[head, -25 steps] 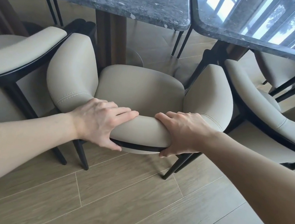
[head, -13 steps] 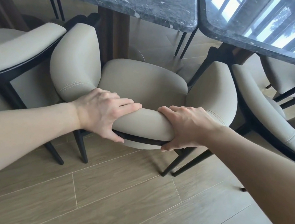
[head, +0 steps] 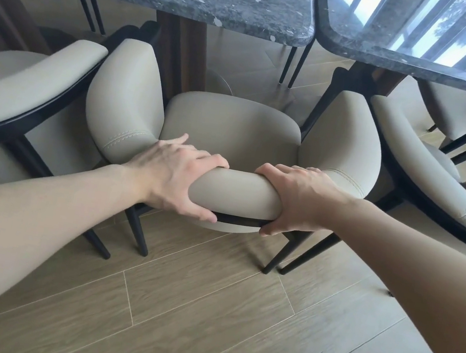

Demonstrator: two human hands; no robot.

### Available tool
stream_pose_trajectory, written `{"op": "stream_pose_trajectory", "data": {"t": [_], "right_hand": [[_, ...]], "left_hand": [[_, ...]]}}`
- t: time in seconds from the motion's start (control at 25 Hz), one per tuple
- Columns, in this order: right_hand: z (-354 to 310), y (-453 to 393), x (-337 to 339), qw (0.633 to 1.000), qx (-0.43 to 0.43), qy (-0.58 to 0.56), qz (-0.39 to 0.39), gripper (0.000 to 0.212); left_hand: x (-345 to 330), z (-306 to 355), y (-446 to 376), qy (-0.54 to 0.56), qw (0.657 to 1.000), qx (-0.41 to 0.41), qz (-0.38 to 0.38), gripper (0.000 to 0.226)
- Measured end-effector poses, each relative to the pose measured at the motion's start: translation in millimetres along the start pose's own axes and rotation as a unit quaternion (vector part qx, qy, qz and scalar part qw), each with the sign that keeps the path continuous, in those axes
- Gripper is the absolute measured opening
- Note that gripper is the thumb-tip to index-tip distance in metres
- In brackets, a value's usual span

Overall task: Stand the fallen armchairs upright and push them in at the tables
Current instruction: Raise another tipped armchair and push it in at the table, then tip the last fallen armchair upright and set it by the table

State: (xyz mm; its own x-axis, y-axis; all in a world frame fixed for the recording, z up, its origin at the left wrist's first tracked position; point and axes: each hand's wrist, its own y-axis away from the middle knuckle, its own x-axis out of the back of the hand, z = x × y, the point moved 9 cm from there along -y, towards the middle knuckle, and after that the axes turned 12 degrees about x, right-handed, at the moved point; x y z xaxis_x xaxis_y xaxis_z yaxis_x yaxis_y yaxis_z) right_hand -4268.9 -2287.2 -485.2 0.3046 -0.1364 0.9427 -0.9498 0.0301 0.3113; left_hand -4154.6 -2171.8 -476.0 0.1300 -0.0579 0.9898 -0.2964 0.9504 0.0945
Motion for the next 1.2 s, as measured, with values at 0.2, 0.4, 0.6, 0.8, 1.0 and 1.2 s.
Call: {"op": "stream_pose_trajectory", "data": {"t": [0.2, 0.4, 0.6, 0.8, 1.0, 1.2], "right_hand": [[2, 0, -2, 0.998, -0.021, -0.054, -0.021, 0.09], [3, 2, 0, 0.997, -0.024, -0.068, -0.023, 0.087], [2, 2, 0, 0.997, -0.024, -0.063, -0.026, 0.088], [-2, 4, 1, 0.997, -0.048, -0.039, -0.044, 0.093], [-20, 11, 11, 0.99, -0.111, 0.024, -0.081, 0.092], [-53, 21, 44, 0.986, -0.14, -0.065, -0.062, 0.056]], "left_hand": [[-3, -2, -5, -0.041, 0.998, 0.027, -0.026, 0.095], [-3, 0, -7, -0.04, 0.998, 0.03, -0.04, 0.1], [-3, -3, -9, -0.031, 0.997, 0.046, -0.049, 0.099], [-7, -6, -2, 0.03, 0.991, 0.087, -0.095, 0.091], [-2, 6, 26, 0.04, 0.982, 0.167, -0.077, 0.093], [13, 38, 67, 0.278, 0.922, 0.218, -0.159, 0.075]]}}
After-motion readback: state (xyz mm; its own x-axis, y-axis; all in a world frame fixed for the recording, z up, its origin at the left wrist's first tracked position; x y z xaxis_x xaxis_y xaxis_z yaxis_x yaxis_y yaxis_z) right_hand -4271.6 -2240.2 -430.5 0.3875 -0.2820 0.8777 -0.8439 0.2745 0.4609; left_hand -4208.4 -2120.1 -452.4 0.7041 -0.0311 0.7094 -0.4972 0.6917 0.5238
